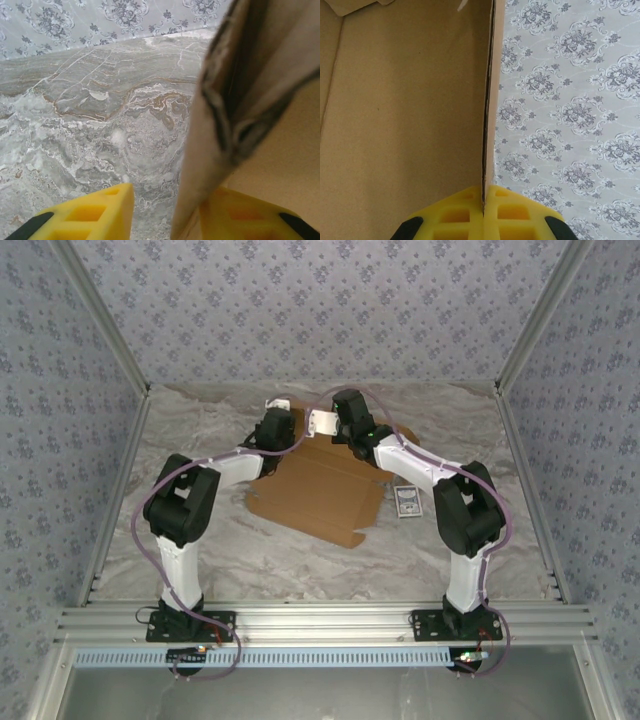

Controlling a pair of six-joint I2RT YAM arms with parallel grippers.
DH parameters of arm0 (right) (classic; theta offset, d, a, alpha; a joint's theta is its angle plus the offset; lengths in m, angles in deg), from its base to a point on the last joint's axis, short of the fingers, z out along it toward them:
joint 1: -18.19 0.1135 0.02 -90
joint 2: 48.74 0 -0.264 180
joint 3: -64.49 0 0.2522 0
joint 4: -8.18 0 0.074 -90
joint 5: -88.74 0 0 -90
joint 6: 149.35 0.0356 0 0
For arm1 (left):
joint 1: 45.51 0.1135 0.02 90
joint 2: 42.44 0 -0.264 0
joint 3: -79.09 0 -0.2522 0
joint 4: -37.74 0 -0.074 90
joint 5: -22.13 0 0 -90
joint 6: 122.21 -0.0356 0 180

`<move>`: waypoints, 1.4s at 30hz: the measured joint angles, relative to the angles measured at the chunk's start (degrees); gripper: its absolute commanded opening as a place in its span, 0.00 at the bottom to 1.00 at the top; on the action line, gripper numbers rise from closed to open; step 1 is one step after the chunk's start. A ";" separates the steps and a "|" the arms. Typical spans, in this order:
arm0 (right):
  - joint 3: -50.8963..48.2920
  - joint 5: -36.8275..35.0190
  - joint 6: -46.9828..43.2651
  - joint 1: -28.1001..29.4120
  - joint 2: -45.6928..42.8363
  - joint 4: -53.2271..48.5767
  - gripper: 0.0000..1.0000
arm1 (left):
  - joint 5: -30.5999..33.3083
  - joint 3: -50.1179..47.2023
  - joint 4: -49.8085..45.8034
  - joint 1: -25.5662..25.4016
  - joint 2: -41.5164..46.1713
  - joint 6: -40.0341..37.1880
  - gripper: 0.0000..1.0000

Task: Fold the paper box

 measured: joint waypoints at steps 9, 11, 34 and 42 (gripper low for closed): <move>0.00 0.66 0.22 -0.15 -0.02 -0.22 0.00 | -16.26 -7.76 6.40 5.33 3.76 -3.93 0.58; 0.00 0.70 0.22 -0.15 -0.02 -0.24 0.00 | -19.23 -8.09 6.58 6.36 3.96 -3.93 0.58; 0.00 0.02 0.42 -0.42 -0.02 -0.90 0.00 | -28.20 -3.50 1.51 8.76 1.20 0.24 0.64; 0.00 -0.46 0.42 -0.70 -0.02 -1.29 0.00 | -31.34 -1.01 1.62 8.90 -1.60 0.81 0.64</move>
